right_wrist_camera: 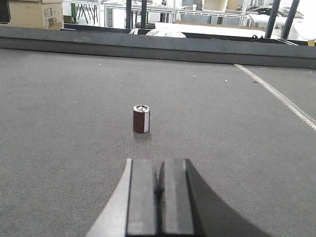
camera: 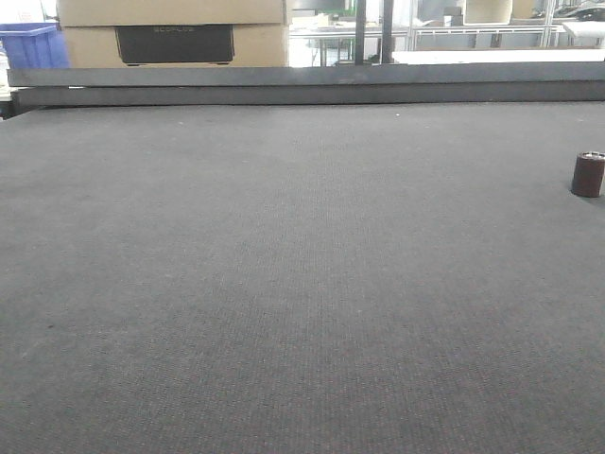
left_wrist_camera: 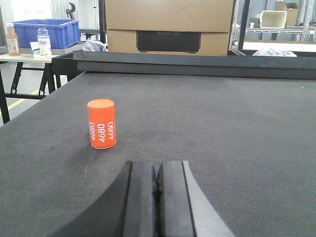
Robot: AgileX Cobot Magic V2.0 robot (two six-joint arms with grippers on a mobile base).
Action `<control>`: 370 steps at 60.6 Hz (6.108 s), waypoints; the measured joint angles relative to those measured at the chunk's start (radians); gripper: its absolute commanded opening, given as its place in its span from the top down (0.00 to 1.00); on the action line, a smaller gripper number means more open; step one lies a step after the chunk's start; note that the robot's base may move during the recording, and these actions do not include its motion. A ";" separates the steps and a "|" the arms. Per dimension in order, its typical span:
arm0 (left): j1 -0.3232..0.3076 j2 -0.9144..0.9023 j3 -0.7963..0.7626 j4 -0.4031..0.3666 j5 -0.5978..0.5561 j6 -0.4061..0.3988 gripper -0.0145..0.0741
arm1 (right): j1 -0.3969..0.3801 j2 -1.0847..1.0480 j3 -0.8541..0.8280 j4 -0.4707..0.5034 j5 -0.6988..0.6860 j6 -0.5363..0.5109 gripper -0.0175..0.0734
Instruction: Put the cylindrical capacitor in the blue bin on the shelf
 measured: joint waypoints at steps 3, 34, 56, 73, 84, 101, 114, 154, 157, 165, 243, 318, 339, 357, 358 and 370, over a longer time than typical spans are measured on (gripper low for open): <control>0.000 0.000 0.000 0.000 0.000 0.000 0.96 | 0.000 0.000 0.000 0.000 0.000 0.000 0.99; 0.000 0.000 0.000 0.000 0.000 0.000 0.96 | 0.000 0.000 0.000 0.000 0.000 0.000 0.99; 0.000 0.000 0.000 0.000 -0.152 0.000 0.96 | 0.000 0.000 0.000 0.000 -0.088 0.000 0.99; 0.000 -0.002 -0.156 0.000 -0.153 0.000 0.96 | 0.000 -0.001 -0.140 0.137 -0.086 0.000 0.99; 0.000 0.101 -0.459 0.006 0.050 0.000 0.88 | 0.000 0.055 -0.440 0.162 0.044 0.000 0.98; 0.000 0.346 -0.686 0.014 0.184 0.000 0.36 | 0.000 0.373 -0.713 0.165 0.120 0.000 0.36; 0.000 0.445 -0.691 0.014 0.204 0.000 0.15 | 0.004 0.552 -0.733 0.165 0.143 0.000 0.18; -0.045 0.460 -0.691 0.014 0.211 0.000 0.15 | 0.008 1.120 -0.449 0.063 -0.438 0.000 0.18; -0.045 0.460 -0.691 0.014 0.211 0.000 0.15 | 0.008 1.165 -0.444 0.044 -0.507 0.000 0.18; -0.045 0.460 -0.691 0.014 0.211 0.000 0.15 | 0.008 1.320 -0.444 0.010 -0.728 0.000 0.18; -0.045 0.460 -0.691 0.014 0.211 0.000 0.15 | 0.008 2.058 -0.780 -0.019 -1.118 0.000 0.78; 0.158 1.454 -0.555 -0.030 -0.647 -0.002 0.16 | 0.109 1.166 -0.753 -0.019 -0.592 0.000 0.99; 0.158 1.776 -0.629 -0.032 -0.899 -0.002 0.16 | 0.130 1.122 -0.750 -0.019 -0.583 0.000 0.99; 0.158 1.920 -0.797 -0.072 -0.905 -0.002 0.16 | 0.130 1.122 -0.750 -0.019 -0.583 0.000 0.99; 0.158 1.930 -0.809 -0.077 -0.905 -0.002 0.16 | 0.130 1.122 -0.750 -0.019 -0.583 0.000 0.99; 0.158 2.012 -0.902 -0.084 -0.865 -0.002 0.16 | 0.130 1.122 -0.750 -0.019 -0.583 0.000 0.99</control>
